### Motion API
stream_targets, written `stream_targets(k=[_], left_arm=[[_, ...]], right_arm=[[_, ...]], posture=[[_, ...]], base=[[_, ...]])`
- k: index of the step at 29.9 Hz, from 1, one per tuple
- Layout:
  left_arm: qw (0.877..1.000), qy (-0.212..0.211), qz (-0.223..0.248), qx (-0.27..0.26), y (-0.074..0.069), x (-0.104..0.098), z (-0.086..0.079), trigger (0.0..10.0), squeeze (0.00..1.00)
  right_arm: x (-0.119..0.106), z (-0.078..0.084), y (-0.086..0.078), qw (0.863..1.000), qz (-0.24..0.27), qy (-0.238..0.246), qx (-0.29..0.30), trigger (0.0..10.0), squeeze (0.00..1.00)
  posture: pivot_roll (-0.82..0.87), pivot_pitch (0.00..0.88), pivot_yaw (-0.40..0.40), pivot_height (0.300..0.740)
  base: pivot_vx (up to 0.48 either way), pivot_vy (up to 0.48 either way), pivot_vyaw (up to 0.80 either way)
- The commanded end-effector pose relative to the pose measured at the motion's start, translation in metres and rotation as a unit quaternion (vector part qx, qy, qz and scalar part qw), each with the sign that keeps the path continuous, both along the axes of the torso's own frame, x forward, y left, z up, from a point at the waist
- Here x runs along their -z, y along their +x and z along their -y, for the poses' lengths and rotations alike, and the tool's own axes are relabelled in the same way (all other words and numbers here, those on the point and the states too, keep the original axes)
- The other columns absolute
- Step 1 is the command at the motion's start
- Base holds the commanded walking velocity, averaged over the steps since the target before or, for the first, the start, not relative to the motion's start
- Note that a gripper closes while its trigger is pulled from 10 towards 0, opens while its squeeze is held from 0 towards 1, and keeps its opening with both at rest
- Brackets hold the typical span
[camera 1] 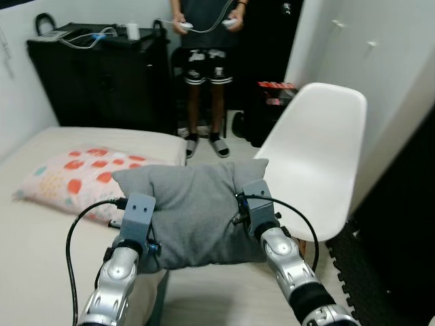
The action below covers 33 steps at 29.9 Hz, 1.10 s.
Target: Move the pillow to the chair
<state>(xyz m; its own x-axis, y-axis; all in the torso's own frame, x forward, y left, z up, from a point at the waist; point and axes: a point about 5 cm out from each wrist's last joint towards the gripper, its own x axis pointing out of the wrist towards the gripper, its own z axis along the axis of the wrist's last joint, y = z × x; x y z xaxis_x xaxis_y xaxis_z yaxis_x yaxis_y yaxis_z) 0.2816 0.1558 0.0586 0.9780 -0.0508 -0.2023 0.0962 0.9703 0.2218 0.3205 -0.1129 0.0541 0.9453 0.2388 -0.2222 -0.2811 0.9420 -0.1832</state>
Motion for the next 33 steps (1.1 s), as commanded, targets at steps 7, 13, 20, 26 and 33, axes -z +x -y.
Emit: stream_targets(k=[7,13,20,26,33], left_arm=[[0.999,0.001,0.021,0.029,0.0061,-0.0097,0.0115,10.0,0.00],[0.999,-0.001,0.020,0.026,0.0045,-0.0083,0.0125,10.0,0.00],[1.000,-0.003,0.021,0.018,0.0046,-0.0080,0.0116,10.0,0.00],[1.000,-0.004,0.022,0.014,0.0050,-0.0079,0.0110,10.0,0.00],[1.000,-0.005,0.021,0.010,0.0041,-0.0074,0.0098,10.0,0.00]], right_arm=[[-0.0066,-0.0104,0.0027,1.000,0.014,-0.001,-0.019,10.0,0.00],[-0.0064,-0.0102,0.0029,1.000,0.012,-0.002,-0.022,10.0,0.00],[-0.0061,-0.0100,0.0026,1.000,0.011,-0.003,-0.025,10.0,0.00],[-0.0063,-0.0098,0.0028,1.000,0.010,-0.004,-0.028,10.0,0.00],[-0.0069,-0.0103,0.0035,0.999,0.011,-0.004,-0.031,10.0,0.00]], posture=[[0.08,0.000,0.020,0.721],[0.08,0.000,0.004,0.721],[0.08,0.000,-0.011,0.721],[0.08,0.000,-0.019,0.721],[0.08,0.000,-0.017,0.721]], base=[[0.000,0.000,-0.80],[0.000,0.000,-0.80],[0.000,0.000,-0.80],[0.000,0.000,-0.80],[0.000,0.000,-0.80]])
